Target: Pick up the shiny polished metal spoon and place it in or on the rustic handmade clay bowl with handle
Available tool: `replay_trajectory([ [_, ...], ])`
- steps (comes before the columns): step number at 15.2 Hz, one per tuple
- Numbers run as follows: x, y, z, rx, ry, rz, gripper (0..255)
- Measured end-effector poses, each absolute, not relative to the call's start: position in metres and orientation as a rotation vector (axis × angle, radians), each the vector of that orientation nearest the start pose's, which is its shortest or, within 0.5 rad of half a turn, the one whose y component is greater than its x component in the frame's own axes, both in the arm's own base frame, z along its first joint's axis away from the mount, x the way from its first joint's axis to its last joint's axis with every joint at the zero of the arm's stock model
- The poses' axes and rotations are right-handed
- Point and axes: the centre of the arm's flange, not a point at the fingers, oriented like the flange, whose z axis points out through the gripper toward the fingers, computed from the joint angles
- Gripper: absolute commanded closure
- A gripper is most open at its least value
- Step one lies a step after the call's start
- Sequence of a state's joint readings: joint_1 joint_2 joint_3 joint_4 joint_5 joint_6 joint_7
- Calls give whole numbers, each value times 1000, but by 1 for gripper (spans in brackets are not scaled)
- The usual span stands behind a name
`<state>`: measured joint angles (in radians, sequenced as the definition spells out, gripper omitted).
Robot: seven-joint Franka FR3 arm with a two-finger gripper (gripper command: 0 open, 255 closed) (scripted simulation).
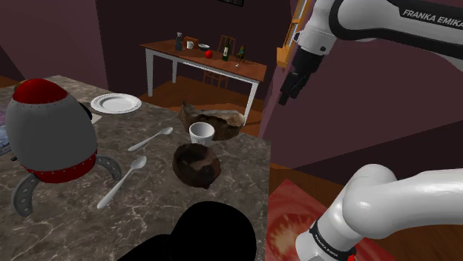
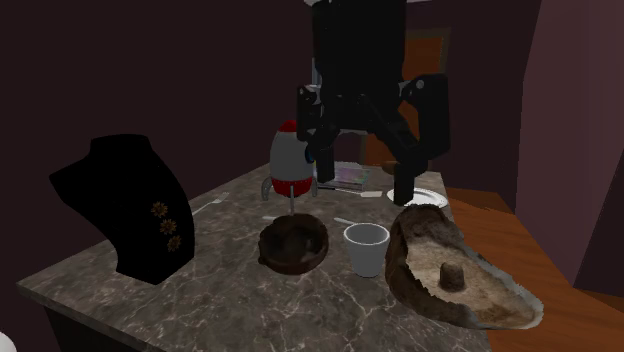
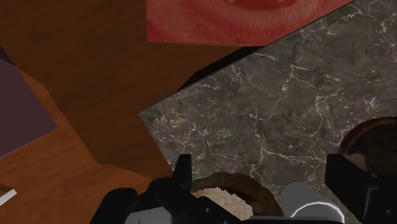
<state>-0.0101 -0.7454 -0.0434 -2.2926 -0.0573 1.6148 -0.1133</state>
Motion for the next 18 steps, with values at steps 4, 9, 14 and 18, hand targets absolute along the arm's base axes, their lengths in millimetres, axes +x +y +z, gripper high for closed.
replay_trajectory([
  [4,343,-12,603,-3169,-150,-83,0],
  [9,387,30,574,-3161,-237,-37,0],
  [14,434,73,543,-3150,-325,8,0],
  [18,463,108,522,-3139,-396,45,0],
])
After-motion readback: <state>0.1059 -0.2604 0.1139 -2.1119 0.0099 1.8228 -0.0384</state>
